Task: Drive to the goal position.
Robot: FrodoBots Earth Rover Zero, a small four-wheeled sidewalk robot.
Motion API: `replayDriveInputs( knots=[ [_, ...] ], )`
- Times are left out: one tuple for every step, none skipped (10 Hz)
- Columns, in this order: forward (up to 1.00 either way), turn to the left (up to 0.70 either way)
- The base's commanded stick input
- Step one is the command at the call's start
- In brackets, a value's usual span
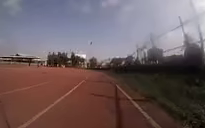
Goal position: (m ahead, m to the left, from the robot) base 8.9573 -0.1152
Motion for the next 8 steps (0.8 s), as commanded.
replayDriveInputs(
  knots=[
    [0.5, 0.0],
    [0.5, 0.0],
    [0.5, 0.0],
    [0.5, 0.0],
    [0.5, 0.0],
    [0.5, 0.0],
    [0.5, 0.0],
    [0.5, 0.0]
  ],
)
